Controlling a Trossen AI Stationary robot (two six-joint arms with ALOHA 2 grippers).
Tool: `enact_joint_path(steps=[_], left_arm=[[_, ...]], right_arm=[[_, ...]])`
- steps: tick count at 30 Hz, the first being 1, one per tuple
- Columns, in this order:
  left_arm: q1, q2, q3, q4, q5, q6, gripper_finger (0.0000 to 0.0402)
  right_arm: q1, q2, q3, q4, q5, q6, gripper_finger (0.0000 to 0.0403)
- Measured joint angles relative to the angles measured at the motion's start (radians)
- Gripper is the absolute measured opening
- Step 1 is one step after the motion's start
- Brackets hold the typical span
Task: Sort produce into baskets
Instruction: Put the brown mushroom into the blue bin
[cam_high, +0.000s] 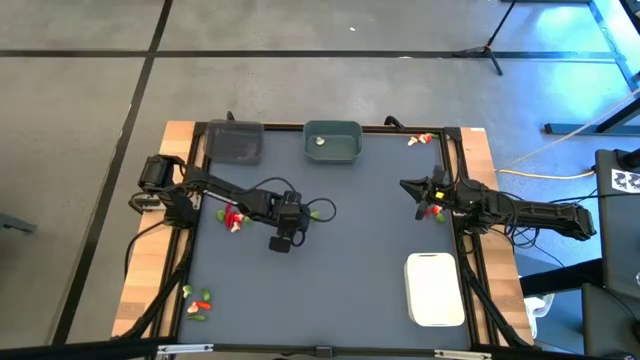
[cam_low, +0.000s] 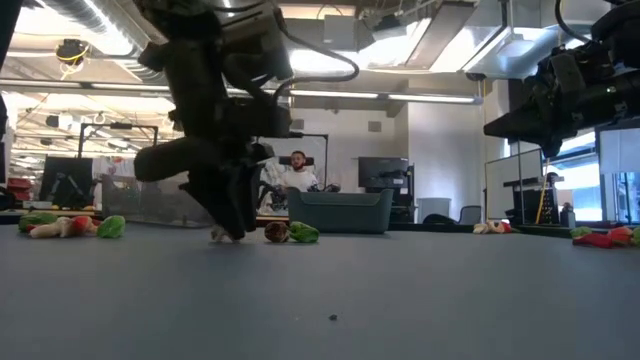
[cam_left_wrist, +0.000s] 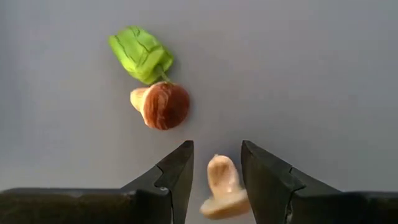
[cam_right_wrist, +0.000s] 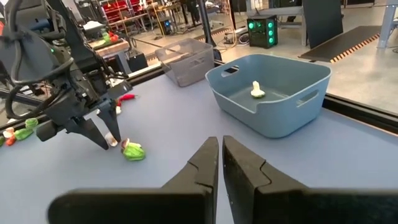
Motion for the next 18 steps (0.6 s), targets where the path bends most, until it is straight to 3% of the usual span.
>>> enact_joint_path(steps=[9,18], left_arm=[[0.0,0.0,-0.013,0.006,0.002,-0.034,0.0082],[-0.001,0.0,0.098,-0.118,0.0,-0.079,0.007]], right_arm=[[0.0,0.0,0.0,0.0,0.0,0.001,0.0026],[0.0,0.0,0.0,0.0,0.0,0.004,0.0026]])
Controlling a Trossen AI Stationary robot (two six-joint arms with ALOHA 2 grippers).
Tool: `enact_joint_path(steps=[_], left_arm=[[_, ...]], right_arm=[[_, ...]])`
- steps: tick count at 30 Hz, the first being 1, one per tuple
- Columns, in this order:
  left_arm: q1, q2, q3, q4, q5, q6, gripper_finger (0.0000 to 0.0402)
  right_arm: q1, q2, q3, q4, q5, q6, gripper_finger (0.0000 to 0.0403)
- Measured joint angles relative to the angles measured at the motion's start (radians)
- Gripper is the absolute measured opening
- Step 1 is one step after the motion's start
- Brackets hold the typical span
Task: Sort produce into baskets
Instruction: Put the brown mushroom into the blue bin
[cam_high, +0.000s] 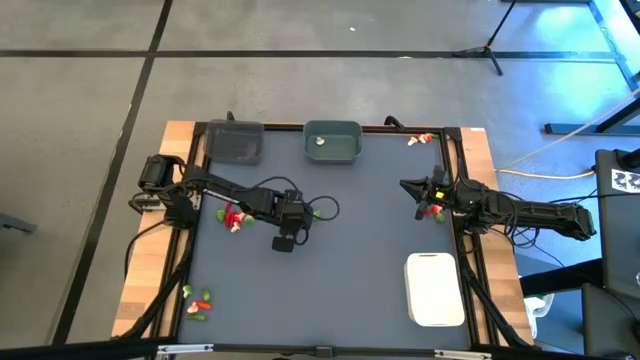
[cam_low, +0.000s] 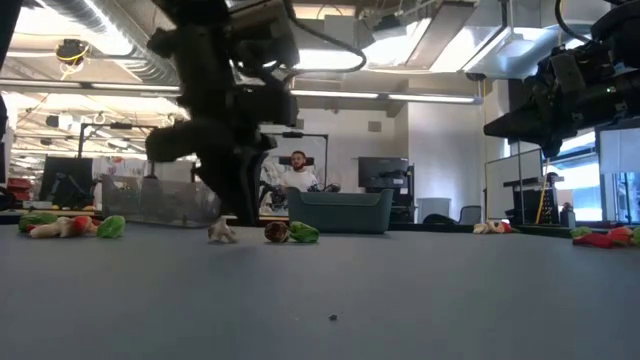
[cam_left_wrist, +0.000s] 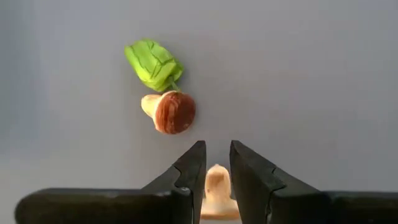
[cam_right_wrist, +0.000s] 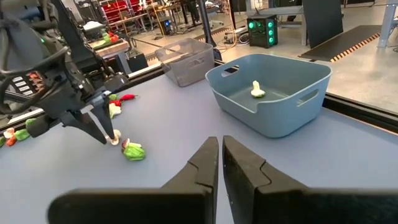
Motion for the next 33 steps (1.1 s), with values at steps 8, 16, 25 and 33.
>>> enact_joint_path(steps=[8,16,25,33], left_arm=[[0.008,0.0,0.035,-0.113,-0.001,-0.12,0.0133],[0.008,0.0,-0.035,-0.037,-0.001,-0.119,0.0168],[0.019,-0.002,-0.092,-0.016,0.009,-0.093,0.0146],[0.019,-0.002,-0.094,0.023,0.02,-0.022,0.0084]], right_arm=[[0.0,0.0,0.0,0.0,0.0,0.0,0.0026],[0.0,0.0,0.0,0.0,0.0,0.0,0.0026],[0.0,0.0,0.0,0.0,0.0,-0.001,0.0026],[0.0,0.0,0.0,-0.002,0.0,-0.001,0.0026]])
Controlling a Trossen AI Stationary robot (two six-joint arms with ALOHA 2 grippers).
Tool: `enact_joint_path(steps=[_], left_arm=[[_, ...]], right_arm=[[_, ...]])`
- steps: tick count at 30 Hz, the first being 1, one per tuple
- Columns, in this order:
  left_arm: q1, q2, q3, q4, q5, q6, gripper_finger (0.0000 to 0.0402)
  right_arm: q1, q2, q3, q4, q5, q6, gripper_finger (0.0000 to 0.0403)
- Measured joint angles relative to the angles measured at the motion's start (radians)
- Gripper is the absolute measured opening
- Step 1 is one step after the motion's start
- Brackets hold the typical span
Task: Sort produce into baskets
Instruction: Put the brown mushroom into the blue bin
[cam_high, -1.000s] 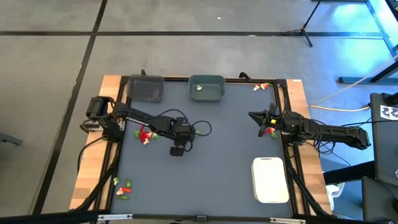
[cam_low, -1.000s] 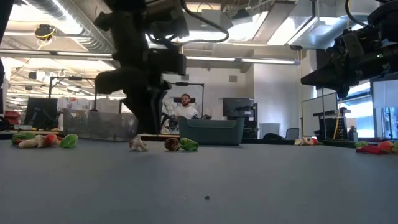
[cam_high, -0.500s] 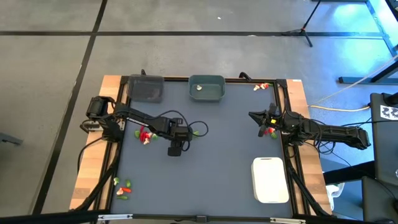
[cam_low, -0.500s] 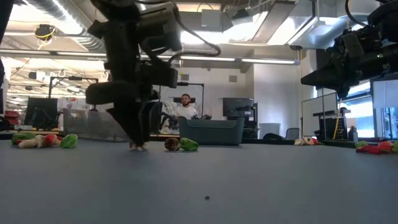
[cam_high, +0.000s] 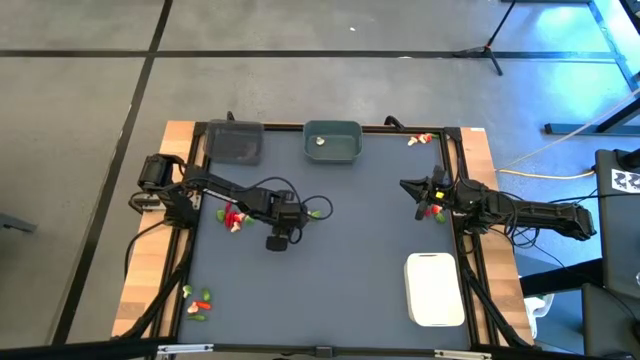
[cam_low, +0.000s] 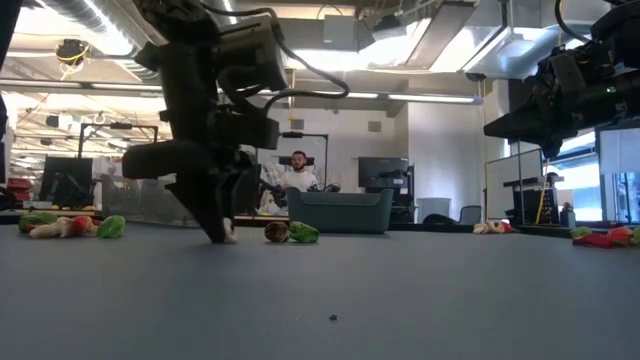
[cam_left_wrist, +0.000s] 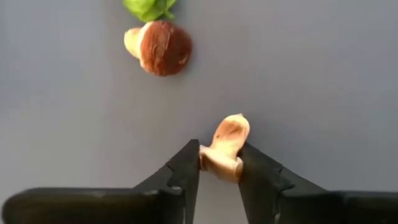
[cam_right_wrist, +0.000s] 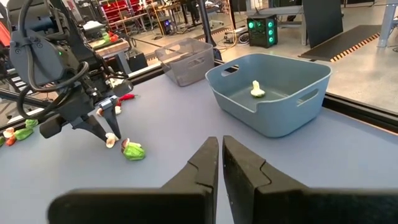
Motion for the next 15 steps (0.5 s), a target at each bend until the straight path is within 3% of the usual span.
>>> enact_joint_path(steps=[15], left_arm=[[0.036,-0.109,0.123,0.031,-0.056,-0.012,0.0083]], right_arm=[[0.0,0.0,0.0,-0.015,0.0,0.0,0.0026]])
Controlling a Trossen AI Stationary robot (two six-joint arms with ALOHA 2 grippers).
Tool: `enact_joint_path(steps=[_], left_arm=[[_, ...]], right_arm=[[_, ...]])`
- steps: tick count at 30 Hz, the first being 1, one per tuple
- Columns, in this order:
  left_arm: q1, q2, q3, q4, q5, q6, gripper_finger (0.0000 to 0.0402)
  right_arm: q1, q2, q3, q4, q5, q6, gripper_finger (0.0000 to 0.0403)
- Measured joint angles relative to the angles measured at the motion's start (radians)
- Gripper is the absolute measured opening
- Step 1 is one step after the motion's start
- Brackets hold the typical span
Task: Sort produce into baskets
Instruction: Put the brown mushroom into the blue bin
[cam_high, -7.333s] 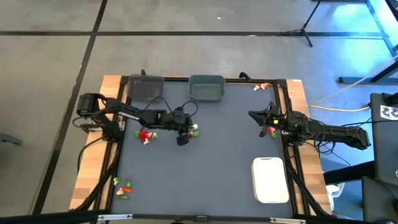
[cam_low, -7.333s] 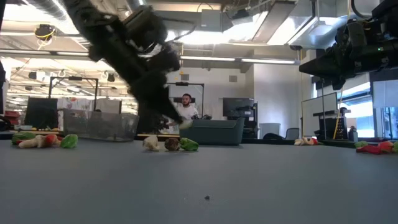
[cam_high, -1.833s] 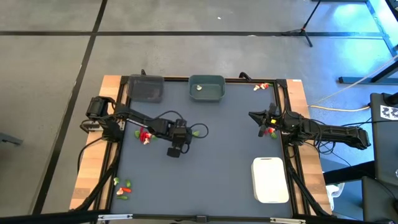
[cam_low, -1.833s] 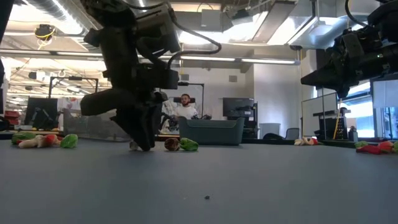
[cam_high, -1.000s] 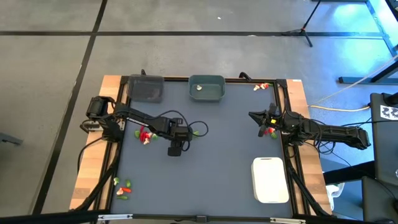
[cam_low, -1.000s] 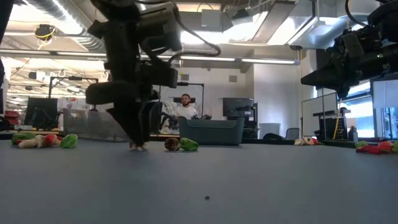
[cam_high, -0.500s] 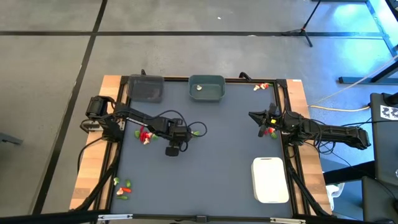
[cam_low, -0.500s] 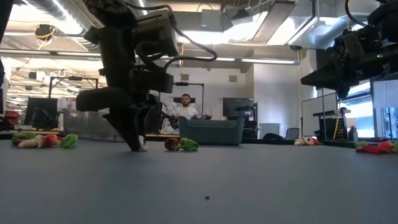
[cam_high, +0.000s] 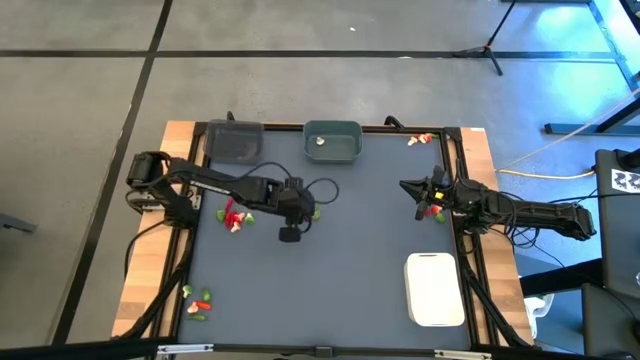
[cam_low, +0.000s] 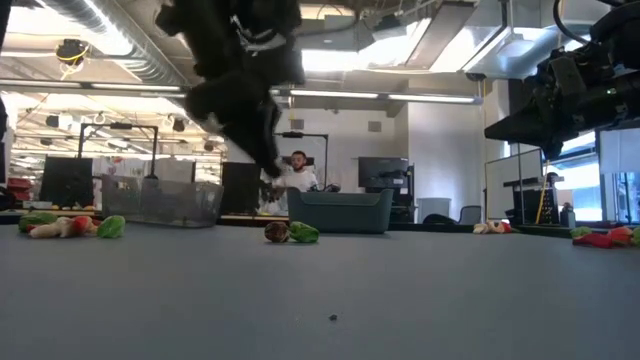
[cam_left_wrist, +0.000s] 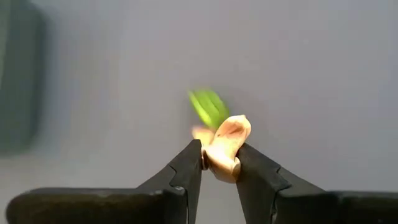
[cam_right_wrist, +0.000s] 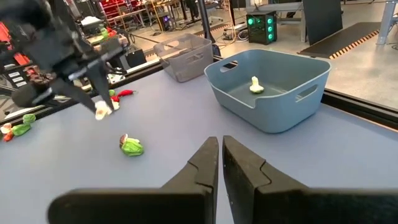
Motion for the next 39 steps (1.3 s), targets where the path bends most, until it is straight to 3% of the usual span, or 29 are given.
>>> enact_joint_path(steps=[16,33,39], left_arm=[[0.229,-0.003,0.0,0.274,-0.014,-0.097,0.0084],[0.433,0.162,-0.001,0.581,-0.014,-0.144,0.0084],[0.47,0.184,-0.001,0.611,-0.014,-0.142,0.0084]], right_arm=[[0.0,0.0,0.0,0.0,0.008,-0.001,0.0026],[0.0,0.0,0.0,-0.001,0.013,-0.006,0.0026],[0.0,0.0,0.0,-0.002,0.016,-0.007,0.0026]])
